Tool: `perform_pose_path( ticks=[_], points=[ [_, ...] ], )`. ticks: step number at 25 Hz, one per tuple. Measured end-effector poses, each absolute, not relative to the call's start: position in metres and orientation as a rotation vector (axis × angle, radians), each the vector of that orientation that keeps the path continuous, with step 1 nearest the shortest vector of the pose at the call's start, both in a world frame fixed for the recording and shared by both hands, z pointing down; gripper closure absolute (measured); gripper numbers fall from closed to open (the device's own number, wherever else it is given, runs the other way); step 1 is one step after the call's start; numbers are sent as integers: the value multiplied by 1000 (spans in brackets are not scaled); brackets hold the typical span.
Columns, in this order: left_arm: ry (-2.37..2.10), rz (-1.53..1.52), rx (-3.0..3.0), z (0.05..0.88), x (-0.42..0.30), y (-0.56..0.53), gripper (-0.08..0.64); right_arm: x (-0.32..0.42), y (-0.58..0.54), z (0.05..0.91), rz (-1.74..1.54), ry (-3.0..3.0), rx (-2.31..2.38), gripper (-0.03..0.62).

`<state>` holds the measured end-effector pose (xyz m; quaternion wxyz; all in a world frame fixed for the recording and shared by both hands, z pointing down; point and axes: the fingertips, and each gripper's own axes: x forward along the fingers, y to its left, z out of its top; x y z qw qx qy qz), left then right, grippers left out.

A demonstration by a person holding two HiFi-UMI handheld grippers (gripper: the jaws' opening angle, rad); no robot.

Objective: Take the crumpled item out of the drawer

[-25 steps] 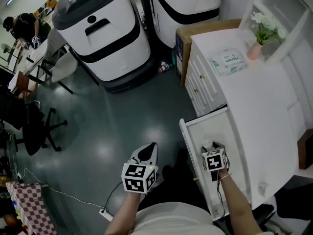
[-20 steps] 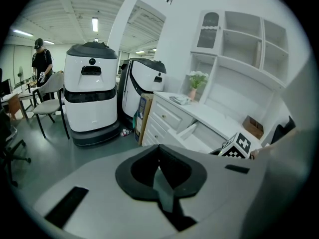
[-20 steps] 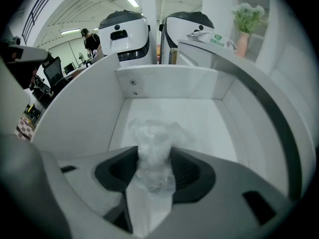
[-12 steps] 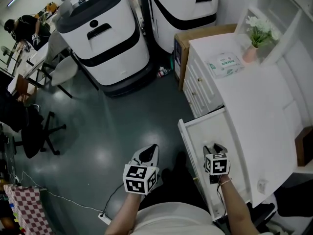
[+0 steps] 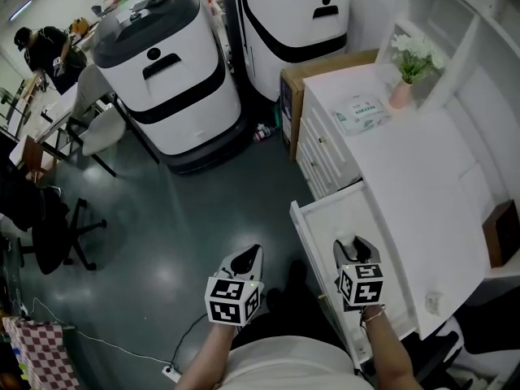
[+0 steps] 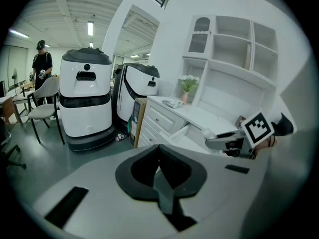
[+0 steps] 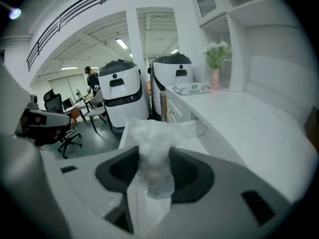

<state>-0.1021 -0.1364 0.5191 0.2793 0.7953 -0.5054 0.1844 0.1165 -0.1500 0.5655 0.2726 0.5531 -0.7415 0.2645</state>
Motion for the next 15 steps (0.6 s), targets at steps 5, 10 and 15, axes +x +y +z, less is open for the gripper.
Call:
perform_pose_path(
  ticks=[5,10,15],
  points=[
    [-1360,478,2153,513,-100,-131,566,109,-147,525,622,-2087,1538,402],
    [-1365,466,2164,508,-100,-123,566,101,-143,487,557,-2170,1589,401],
    [-1383,451,2174,502,-101,-117,566,97,-136,460,496,-2220,1620,402]
  ],
)
